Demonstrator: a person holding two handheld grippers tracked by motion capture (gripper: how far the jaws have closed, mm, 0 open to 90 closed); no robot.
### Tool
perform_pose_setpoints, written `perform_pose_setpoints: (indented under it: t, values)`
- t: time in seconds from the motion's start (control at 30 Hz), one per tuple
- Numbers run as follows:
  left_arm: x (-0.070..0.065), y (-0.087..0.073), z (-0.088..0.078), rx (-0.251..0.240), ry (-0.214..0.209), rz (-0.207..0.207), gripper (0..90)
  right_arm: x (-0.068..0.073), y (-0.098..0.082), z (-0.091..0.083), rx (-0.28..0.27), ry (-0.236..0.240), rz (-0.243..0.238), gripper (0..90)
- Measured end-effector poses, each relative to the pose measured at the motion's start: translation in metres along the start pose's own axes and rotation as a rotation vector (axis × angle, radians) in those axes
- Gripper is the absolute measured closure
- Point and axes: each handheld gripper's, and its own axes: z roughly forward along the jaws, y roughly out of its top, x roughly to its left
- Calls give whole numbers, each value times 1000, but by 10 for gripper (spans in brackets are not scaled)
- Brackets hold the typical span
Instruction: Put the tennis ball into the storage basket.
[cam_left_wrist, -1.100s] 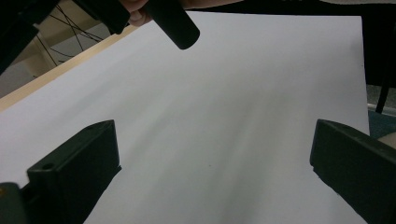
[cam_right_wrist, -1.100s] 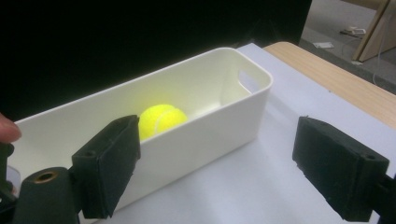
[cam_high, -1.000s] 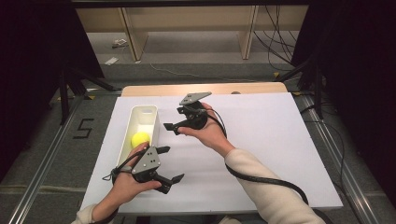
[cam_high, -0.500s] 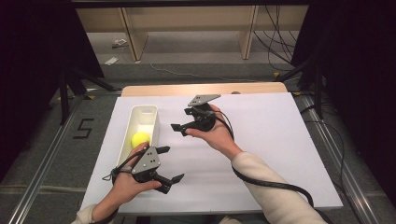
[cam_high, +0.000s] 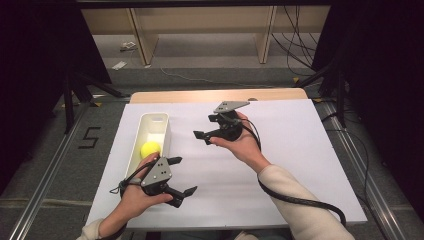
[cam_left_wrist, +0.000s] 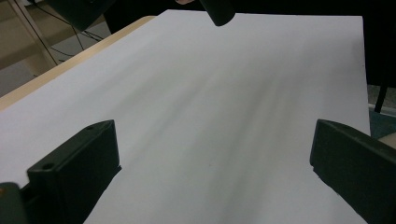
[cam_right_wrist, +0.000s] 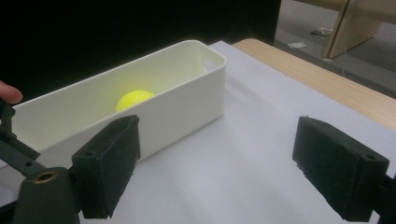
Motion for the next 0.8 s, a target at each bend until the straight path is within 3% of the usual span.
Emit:
perform_pose_setpoints:
  t: [0.67,0.8]
  values:
    - [0,0,0,2,10,-5,10,-10,-15,-29,-7,-39,12,158]
    - [0,0,1,-1,-8,-7,10,-11,-18,-35,-8,-47,15,157]
